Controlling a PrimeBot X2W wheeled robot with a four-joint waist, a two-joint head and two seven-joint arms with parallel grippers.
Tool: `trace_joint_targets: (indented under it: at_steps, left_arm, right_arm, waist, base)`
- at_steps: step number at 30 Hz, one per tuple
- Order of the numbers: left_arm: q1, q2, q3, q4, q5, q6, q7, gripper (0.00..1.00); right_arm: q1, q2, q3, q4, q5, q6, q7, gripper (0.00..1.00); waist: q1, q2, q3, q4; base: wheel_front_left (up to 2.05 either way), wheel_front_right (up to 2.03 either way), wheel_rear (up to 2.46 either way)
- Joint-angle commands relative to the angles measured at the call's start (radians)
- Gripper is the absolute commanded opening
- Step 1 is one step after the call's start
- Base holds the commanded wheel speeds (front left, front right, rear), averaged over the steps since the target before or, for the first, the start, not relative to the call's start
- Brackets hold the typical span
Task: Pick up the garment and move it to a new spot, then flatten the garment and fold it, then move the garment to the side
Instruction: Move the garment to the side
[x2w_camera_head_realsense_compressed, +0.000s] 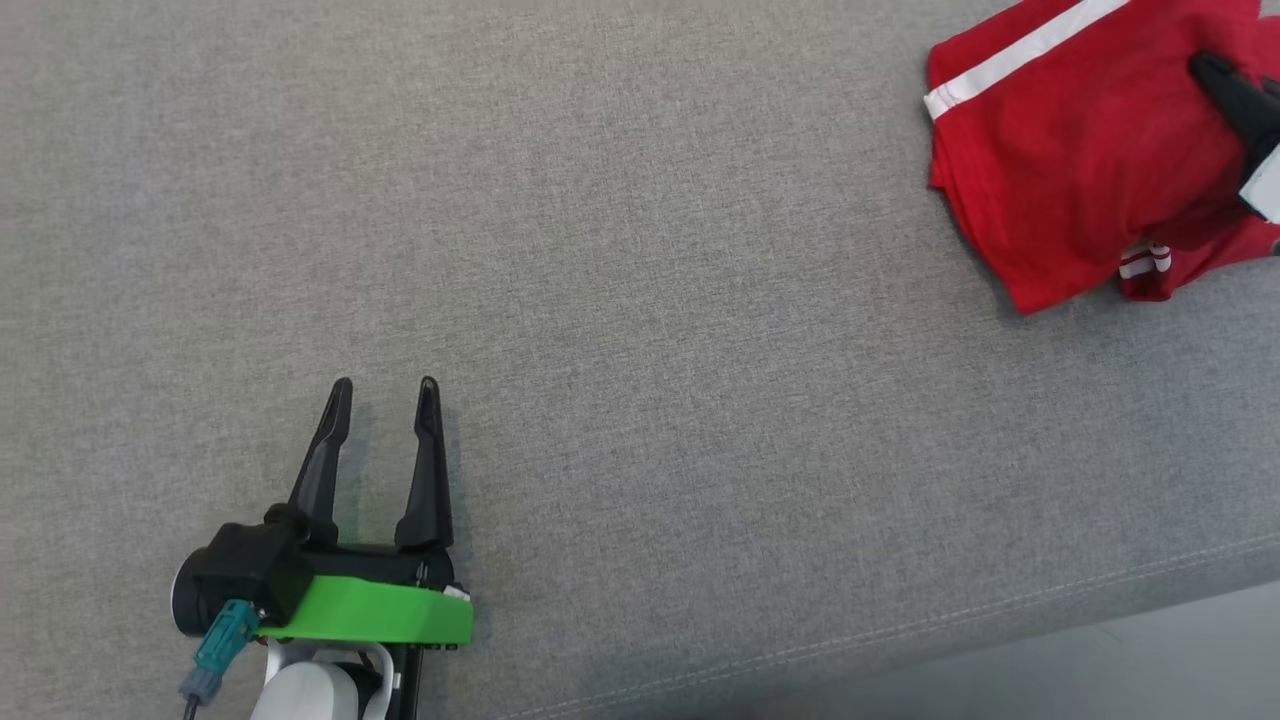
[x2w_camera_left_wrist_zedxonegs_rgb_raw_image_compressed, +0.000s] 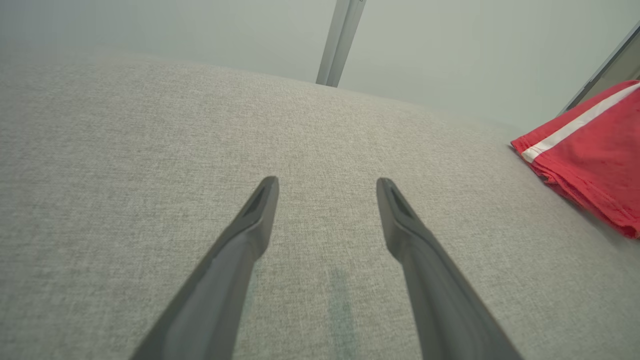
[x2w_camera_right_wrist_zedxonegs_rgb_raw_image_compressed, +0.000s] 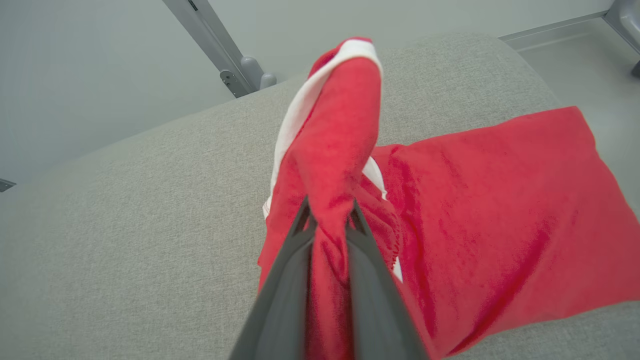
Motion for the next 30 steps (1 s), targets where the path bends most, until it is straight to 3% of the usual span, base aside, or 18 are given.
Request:
trace_joint_targets:
  at_steps: [1,12,19,21,26,30]
  left_arm:
    - [-0.009,0.004,0.003,0.006,0.009,-0.011,0.0,1.0]
    - [-0.046,0.004,0.028,0.027,0.049,-0.04,0.0,1.0]
    - [-0.052,0.016,0.028,0.053,0.095,-0.049,0.0,1.0]
    - [-0.05,0.015,0.041,0.064,0.089,-0.05,0.0,1.0]
    - [-0.05,0.013,0.063,0.089,0.083,-0.053,0.001,1.0]
    - [-0.048,0.008,0.077,0.084,0.075,-0.055,0.001,1.0]
  right_arm:
    - [0.008,-0.004,-0.026,-0.007,-0.015,0.0,0.016,0.0]
    - [-0.007,-0.007,-0.147,0.014,-0.099,0.0,0.073,0.0]
    - [-0.007,-0.084,-0.189,0.11,-0.202,0.0,-0.008,0.0]
    - [-0.006,-0.099,-0.21,0.158,-0.269,0.0,-0.078,1.0]
    - [0.0,-0.095,-0.242,0.297,-0.424,0.0,-0.207,1.0]
    - [-0.001,-0.091,-0.244,0.303,-0.481,-0.001,-0.349,1.0]
  waist:
    - [0.0,-0.0001,0.029,-0.018]
    - [0.0,-0.0001,0.089,-0.01]
    - [0.0,-0.0001,0.131,0.022]
    - [0.0,-0.0001,0.141,0.028]
    - [0.0,-0.0001,0.142,0.04]
    - [0.0,-0.0001,0.118,0.045]
  base:
    - [0.0,0.0,0.0]
    - [0.0,0.0,0.0]
    - [0.0,0.0,0.0]
    - [0.0,0.0,0.0]
    - [0.0,0.0,0.0]
    - [0.0,0.0,0.0]
